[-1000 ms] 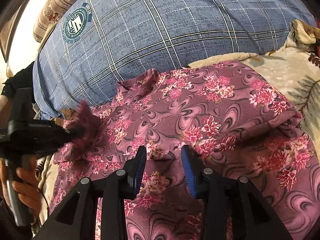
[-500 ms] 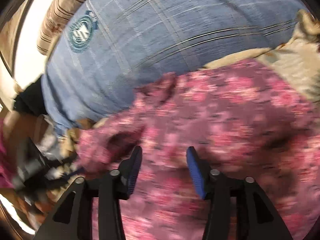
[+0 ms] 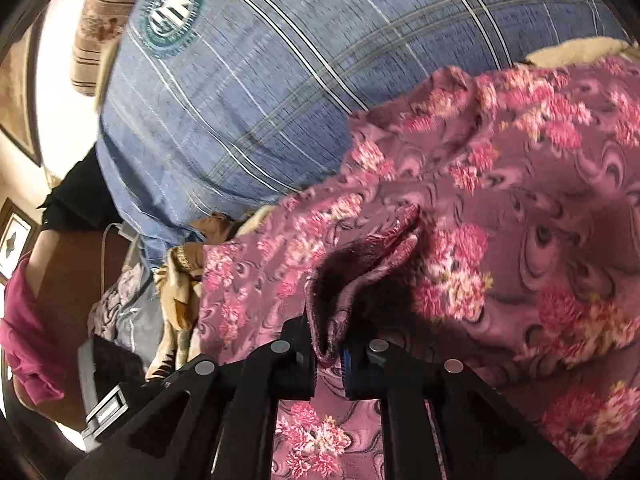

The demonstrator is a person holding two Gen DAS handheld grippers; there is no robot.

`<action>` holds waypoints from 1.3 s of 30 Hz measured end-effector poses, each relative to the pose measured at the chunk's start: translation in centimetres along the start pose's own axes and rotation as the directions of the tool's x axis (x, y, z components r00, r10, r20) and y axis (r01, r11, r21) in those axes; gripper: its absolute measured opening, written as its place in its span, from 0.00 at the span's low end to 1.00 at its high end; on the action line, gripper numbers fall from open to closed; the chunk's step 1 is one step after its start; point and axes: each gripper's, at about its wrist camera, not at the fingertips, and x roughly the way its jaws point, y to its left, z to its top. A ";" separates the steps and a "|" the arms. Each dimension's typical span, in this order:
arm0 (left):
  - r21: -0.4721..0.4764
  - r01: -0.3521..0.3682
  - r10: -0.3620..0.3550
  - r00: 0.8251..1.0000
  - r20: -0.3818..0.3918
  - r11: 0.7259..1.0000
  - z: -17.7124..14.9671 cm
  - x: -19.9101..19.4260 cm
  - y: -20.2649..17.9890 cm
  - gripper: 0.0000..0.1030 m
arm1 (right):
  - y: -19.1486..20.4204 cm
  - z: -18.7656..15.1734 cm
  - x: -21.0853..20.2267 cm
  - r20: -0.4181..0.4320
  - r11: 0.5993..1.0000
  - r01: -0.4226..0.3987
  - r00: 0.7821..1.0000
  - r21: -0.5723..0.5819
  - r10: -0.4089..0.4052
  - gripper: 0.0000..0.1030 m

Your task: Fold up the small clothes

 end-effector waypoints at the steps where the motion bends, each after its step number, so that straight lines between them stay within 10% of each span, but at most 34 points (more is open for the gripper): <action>1: -0.005 0.003 -0.003 1.000 0.001 1.000 0.0 0.0 0.1 0.62 | 0.1 0.3 -1.0 0.026 1.000 -0.005 1.000 -0.015 0.006 0.07; 23: -0.023 -0.041 0.041 0.999 0.022 0.999 0.3 0.6 0.1 0.57 | -10.5 5.1 -13.2 0.298 0.980 0.158 0.936 0.117 -0.187 0.06; 28: 0.030 -0.100 0.100 0.995 0.021 0.995 -0.1 0.7 -0.7 0.53 | -13.6 4.2 -11.2 0.180 0.950 0.265 0.939 0.164 -0.293 0.06; 34: 0.225 -0.010 0.012 1.000 -0.008 0.974 -2.1 -0.2 -5.9 0.53 | -15.4 4.0 -12.3 0.185 0.947 0.122 0.966 0.298 -0.182 0.19; 39: 0.307 -0.266 0.242 0.963 0.115 0.914 -1.5 1.5 -6.1 0.58 | -12.6 4.8 -13.1 0.238 0.973 0.187 0.947 0.131 -0.214 0.06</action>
